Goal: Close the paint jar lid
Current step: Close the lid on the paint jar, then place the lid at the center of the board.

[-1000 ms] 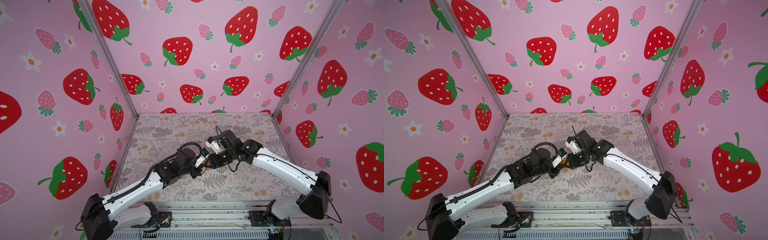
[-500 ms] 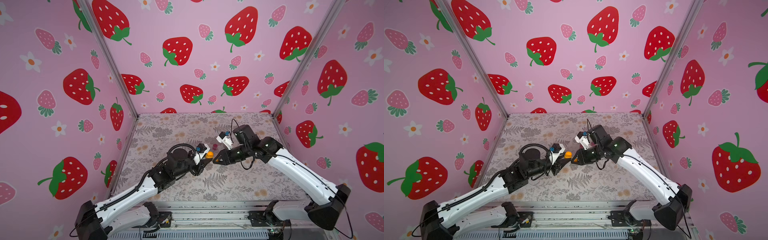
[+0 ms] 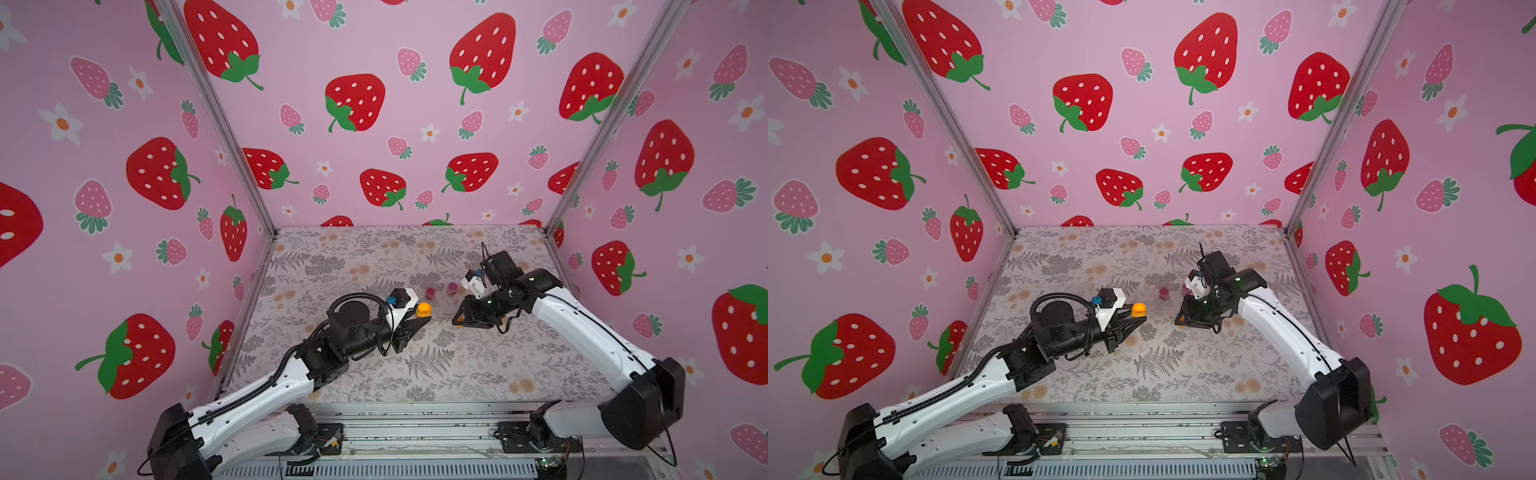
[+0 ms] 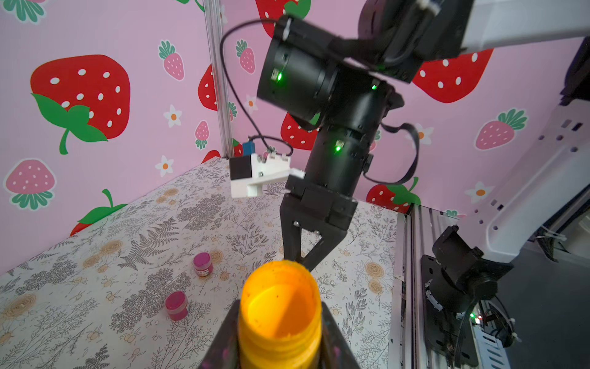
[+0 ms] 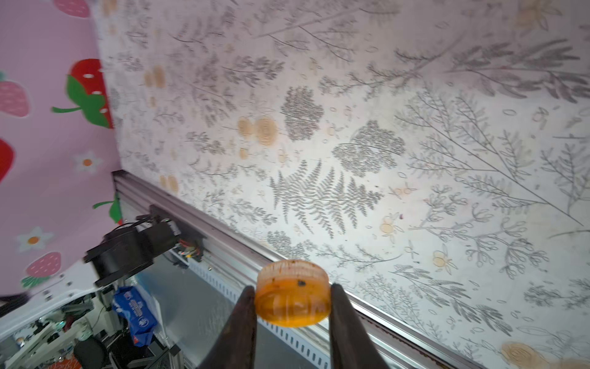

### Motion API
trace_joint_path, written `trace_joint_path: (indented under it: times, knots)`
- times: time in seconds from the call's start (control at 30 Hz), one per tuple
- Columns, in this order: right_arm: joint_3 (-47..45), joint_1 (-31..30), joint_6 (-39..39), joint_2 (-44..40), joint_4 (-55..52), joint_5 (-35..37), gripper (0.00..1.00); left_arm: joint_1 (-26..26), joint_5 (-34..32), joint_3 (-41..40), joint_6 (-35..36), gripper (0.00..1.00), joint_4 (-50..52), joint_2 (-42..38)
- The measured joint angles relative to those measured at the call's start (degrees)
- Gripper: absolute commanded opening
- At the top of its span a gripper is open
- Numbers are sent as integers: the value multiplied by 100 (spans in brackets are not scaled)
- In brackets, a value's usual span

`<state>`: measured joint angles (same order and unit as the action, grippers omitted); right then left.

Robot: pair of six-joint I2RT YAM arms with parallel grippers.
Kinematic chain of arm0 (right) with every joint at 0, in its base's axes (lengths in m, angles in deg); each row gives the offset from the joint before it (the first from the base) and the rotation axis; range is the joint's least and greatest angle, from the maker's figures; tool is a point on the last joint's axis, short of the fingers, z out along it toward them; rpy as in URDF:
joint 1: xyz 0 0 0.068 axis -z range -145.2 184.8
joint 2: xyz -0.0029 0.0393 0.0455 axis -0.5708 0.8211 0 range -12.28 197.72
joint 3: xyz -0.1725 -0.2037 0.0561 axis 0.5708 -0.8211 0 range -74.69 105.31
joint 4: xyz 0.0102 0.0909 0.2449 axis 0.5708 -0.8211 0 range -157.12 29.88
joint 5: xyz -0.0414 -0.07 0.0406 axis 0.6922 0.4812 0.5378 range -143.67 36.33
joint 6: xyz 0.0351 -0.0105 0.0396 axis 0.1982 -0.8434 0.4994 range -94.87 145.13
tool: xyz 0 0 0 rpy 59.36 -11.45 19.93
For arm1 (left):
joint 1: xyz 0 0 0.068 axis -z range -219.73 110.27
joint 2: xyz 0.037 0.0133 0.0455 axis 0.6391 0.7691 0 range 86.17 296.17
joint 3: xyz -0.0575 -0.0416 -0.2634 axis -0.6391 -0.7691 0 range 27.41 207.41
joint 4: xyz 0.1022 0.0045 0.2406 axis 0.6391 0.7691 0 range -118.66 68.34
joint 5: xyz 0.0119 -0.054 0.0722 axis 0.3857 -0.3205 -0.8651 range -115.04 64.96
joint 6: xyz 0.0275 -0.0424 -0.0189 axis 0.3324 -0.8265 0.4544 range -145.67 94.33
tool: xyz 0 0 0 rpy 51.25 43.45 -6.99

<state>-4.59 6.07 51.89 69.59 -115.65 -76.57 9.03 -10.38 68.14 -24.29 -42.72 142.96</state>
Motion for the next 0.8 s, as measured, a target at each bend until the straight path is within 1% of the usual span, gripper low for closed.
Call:
trace_joint_path:
  times: [0.17, 0.47, 0.53, 0.67, 0.7, 0.8]
  knots:
    - [-396, 42, -81, 828, 33, 634, 33, 0, 0, -63, -17, 0, -31, -72]
    - [-584, 42, -111, 1517, 267, 1475, 39, 0, -4, -160, -35, 0, -28, -310]
    - [-667, 42, -111, 1652, 310, 1615, 44, 0, -4, -177, -37, 0, -26, -334]
    - [-769, 42, -140, 1788, 348, 1786, 63, 0, -4, -186, -44, 0, -26, -356]
    - [-769, 42, -151, 1788, 348, 1801, 66, 0, -4, -186, -55, 0, -26, -356]
    - [-765, 42, -157, 1698, 350, 1786, 69, 0, -2, -186, -72, 0, -26, -356]
